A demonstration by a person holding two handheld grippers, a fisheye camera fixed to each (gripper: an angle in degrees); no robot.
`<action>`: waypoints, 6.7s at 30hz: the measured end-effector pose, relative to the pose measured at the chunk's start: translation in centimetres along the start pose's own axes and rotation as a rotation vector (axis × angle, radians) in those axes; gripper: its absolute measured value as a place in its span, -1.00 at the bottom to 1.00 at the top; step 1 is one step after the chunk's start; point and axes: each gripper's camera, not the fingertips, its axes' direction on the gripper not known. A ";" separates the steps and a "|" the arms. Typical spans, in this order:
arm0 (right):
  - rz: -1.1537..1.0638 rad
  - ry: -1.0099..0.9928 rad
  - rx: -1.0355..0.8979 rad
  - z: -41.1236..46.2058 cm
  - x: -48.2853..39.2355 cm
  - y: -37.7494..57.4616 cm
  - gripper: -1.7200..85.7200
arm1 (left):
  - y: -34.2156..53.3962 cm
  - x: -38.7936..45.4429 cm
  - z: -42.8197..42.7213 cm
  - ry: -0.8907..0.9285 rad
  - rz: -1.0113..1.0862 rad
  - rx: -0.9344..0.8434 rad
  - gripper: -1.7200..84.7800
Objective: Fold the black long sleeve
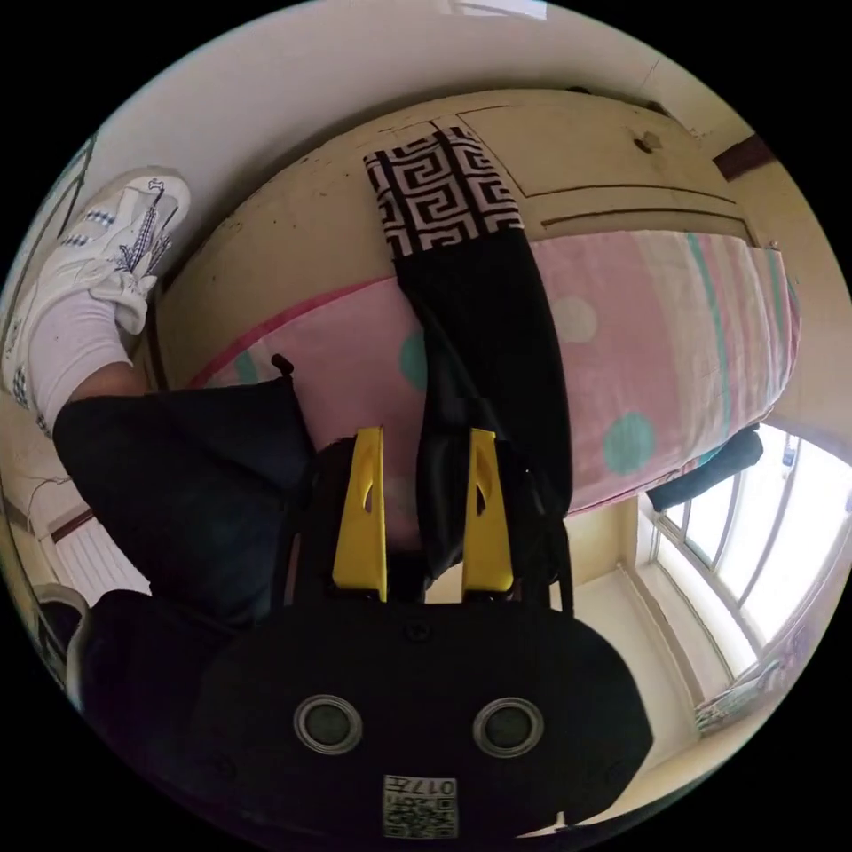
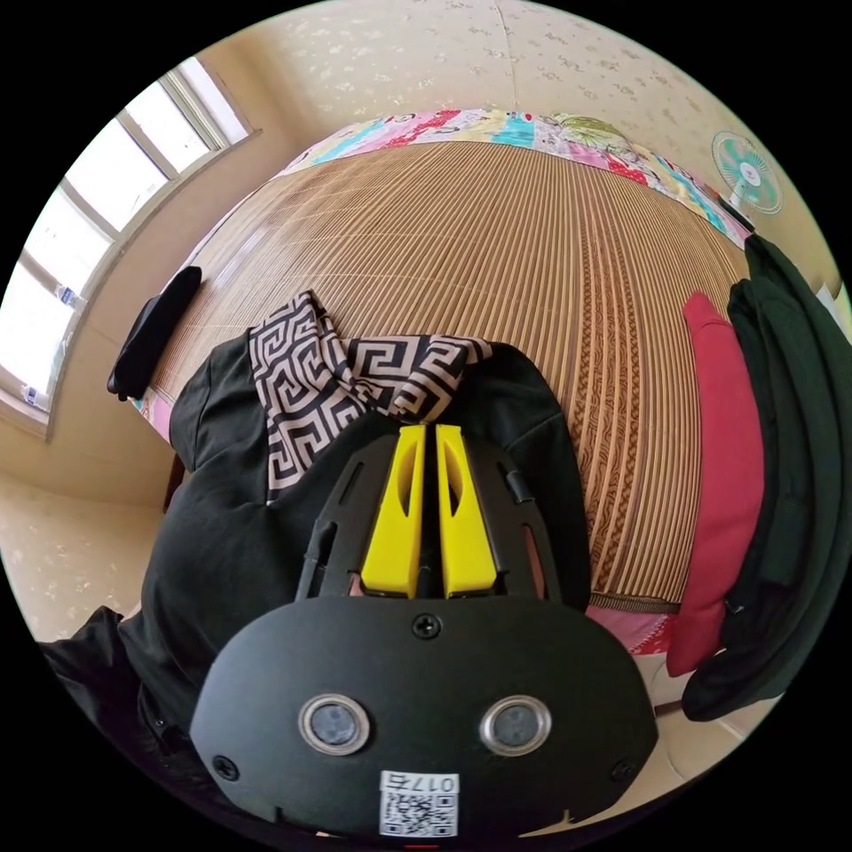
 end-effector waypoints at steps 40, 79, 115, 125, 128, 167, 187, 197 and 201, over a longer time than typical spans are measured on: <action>0.416 -0.792 0.205 -7.9 17.2 16.6 -0.67 | 35.6 -27.7 23.1 -1.130 1.426 -0.944 -0.73; 0.226 -0.250 0.231 -8.4 14.1 21.7 -0.93 | 24.2 -26.1 21.3 -1.137 1.235 -0.794 -0.71; 0.899 -0.625 0.090 -9.3 45.5 26.6 -0.77 | 22.1 -10.6 15.6 -0.938 1.209 -0.754 -0.73; 1.603 -1.455 0.029 7.6 52.2 32.6 -0.66 | 30.0 -16.0 18.4 -0.981 1.277 -0.973 -0.73; 1.639 -1.473 0.042 9.7 52.7 31.5 -0.67 | 31.2 -17.1 19.1 -0.994 1.288 -0.998 -0.73; -0.008 -0.536 0.077 -0.4 1.5 5.0 -0.94 | 29.1 -23.0 22.1 -0.978 1.218 -0.894 -0.65; -0.194 -0.318 -0.123 7.2 -7.9 -6.7 -0.82 | 22.9 -26.9 43.2 -1.443 1.315 -0.811 -0.86; -0.123 -0.315 0.309 -1.4 -5.0 -4.5 -0.89 | 27.7 -17.4 39.8 -0.649 1.486 -1.160 -0.92; -0.185 -0.347 0.168 0.8 -4.1 -2.6 -0.87 | 20.7 -18.7 33.6 -0.635 1.302 -1.204 -0.89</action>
